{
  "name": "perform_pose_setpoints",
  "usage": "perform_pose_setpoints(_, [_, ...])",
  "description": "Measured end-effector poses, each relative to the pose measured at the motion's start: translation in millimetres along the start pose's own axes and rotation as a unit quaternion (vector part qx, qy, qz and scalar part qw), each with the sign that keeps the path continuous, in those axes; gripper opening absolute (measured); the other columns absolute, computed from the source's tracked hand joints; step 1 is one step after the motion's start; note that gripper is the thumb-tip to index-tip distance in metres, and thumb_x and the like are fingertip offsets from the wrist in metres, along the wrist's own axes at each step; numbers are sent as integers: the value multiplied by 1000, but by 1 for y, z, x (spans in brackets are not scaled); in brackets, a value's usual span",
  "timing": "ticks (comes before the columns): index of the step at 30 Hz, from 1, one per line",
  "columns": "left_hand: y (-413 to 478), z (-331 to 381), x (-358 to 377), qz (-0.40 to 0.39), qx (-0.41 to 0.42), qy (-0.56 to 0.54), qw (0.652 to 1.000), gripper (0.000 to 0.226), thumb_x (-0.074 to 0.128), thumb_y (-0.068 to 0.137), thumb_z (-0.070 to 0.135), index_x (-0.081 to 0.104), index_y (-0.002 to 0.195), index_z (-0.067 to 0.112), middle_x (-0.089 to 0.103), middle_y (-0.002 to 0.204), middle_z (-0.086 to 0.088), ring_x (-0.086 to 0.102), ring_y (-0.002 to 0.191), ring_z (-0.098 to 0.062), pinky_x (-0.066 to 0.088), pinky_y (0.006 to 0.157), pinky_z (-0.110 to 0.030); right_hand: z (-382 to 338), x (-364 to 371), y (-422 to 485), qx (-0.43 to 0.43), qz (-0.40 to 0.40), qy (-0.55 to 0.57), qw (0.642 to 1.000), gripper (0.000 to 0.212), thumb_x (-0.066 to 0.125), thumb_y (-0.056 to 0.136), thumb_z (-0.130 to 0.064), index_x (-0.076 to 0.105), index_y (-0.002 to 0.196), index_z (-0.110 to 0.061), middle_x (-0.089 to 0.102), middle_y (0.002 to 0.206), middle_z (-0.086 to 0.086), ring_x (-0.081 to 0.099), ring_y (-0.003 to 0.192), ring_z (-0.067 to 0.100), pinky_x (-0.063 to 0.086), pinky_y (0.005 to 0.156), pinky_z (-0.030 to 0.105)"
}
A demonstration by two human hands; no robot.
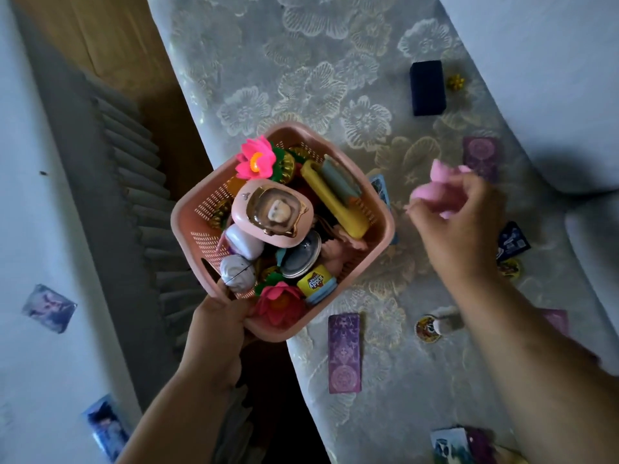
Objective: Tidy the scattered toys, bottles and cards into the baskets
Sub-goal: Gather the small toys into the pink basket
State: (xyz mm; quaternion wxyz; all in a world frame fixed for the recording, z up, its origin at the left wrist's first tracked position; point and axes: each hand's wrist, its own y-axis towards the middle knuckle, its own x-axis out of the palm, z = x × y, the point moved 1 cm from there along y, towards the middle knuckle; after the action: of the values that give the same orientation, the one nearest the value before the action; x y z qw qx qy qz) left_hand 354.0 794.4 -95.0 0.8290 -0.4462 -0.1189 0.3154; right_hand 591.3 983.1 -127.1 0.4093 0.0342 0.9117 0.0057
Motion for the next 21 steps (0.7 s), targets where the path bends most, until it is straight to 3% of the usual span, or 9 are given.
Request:
perform_pose_setpoints(3, [-4,3,2,15,9,27,999,34,59,85,-6,72,109,15,76,98,-11,72,92,-32,57,86,-52,-57,-18,-23,-152,7,135,979,57,76,74,-33,45,118,-16,41,135,8,48,121,33,50,89,47])
perform_pose_setpoints(5, [-7,6,6,22,16,46,999,32,59,85,-6,73,104,16,76,94,-10,73,90,-32,57,84,-53,-105,-25,-39,-258,-47,150,953,55,76,74,-32,48,116,-10,42,133,20,44,124,37,46,95,48])
perform_pose_setpoints(7, [-11,9,10,22,26,65,997,30,59,82,-5,74,96,16,76,90,-11,73,89,-34,57,84,-56,-146,-23,-50,-331,-108,126,929,52,76,72,-34,58,112,-7,46,133,20,44,126,34,42,99,46])
perform_pose_setpoints(10, [-22,14,17,19,54,85,995,26,54,84,-2,72,94,14,76,83,-9,73,85,-31,59,77,-47,-182,-3,-60,-376,-184,60,906,56,73,71,-40,61,118,-11,49,136,12,47,125,30,38,102,45])
perform_pose_setpoints(13, [-32,15,22,16,59,88,994,26,51,91,-1,68,101,16,76,88,-4,73,87,-24,60,68,-35,-192,18,-61,-395,-264,-60,878,56,68,75,-40,57,125,-18,44,142,10,41,129,33,28,109,54])
perform_pose_setpoints(15, [-33,15,23,16,56,83,995,25,52,92,-4,69,101,13,77,89,-5,74,87,-23,61,76,-39,-189,27,-58,-374,-292,-130,870,49,62,82,-40,59,125,-19,42,145,10,34,135,34,17,114,58])
perform_pose_setpoints(17, [-31,13,24,2,52,88,995,24,53,93,-3,69,104,11,77,92,-6,74,88,-25,59,84,-48,-181,22,-54,-360,-240,-87,897,39,59,87,-38,65,120,-18,49,140,9,35,135,32,22,114,54])
perform_pose_setpoints(19, [-28,12,22,-16,57,101,993,24,56,92,0,69,108,13,76,95,-7,74,89,-27,58,85,-52,-165,7,-46,-322,-106,36,940,24,61,89,-26,70,107,-12,61,124,9,48,122,28,37,107,44])
perform_pose_setpoints(21, [-25,12,18,-24,58,103,993,24,60,90,2,71,105,17,76,95,-10,73,90,-32,56,85,-58,-135,-8,-35,-254,15,64,965,14,60,89,-14,69,99,-8,64,110,8,53,109,23,44,97,39])
